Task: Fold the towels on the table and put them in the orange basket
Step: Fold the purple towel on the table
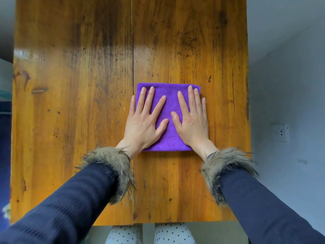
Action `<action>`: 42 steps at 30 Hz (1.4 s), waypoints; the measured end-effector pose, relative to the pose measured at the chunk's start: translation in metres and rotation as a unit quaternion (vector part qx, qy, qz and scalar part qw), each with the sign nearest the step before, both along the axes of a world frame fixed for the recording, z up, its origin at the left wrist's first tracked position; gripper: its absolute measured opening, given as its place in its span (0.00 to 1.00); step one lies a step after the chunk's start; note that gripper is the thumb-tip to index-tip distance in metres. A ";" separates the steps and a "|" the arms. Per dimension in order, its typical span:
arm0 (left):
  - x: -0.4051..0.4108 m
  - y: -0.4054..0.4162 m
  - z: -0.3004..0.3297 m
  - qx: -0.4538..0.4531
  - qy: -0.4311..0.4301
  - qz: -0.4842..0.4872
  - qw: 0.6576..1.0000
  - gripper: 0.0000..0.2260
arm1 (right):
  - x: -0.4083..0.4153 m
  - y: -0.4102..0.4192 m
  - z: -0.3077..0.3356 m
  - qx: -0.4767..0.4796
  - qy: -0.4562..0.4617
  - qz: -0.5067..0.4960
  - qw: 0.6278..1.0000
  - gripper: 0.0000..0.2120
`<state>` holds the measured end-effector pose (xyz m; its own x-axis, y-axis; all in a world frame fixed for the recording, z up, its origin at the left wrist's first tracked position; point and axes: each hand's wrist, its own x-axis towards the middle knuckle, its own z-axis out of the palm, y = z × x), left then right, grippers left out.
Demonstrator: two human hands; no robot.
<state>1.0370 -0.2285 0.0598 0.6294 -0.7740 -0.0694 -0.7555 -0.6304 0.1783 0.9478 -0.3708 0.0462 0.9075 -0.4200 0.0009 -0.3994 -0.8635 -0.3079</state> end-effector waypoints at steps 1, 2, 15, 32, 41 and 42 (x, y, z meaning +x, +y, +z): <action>0.000 0.000 0.001 0.004 0.006 -0.002 1.000 0.28 | 0.000 0.000 0.001 0.005 0.008 0.003 1.000 0.28; 0.001 0.000 0.002 0.005 0.017 -0.003 1.000 0.28 | 0.000 -0.001 0.004 0.011 0.016 0.007 1.000 0.29; -0.014 0.037 0.044 -0.203 0.322 0.341 0.860 0.22 | -0.035 0.005 0.062 0.296 0.007 -0.308 0.904 0.13; 0.021 0.008 0.042 -0.150 0.452 0.415 0.775 0.18 | 0.004 -0.030 0.067 0.512 0.130 -0.366 0.766 0.09; 0.009 0.021 0.052 -0.219 0.543 0.439 0.682 0.11 | 0.001 -0.035 0.077 0.596 0.149 -0.305 0.727 0.02; 0.006 0.025 0.055 -0.230 0.554 0.446 0.665 0.10 | 0.000 -0.034 0.079 0.605 0.150 -0.293 0.725 0.02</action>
<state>1.0433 -0.2039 0.1152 0.6122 -0.2272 -0.7574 0.6367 -0.4264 0.6425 0.9482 -0.4043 0.1252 0.4564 -0.2618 -0.8504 -0.7937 0.3121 -0.5221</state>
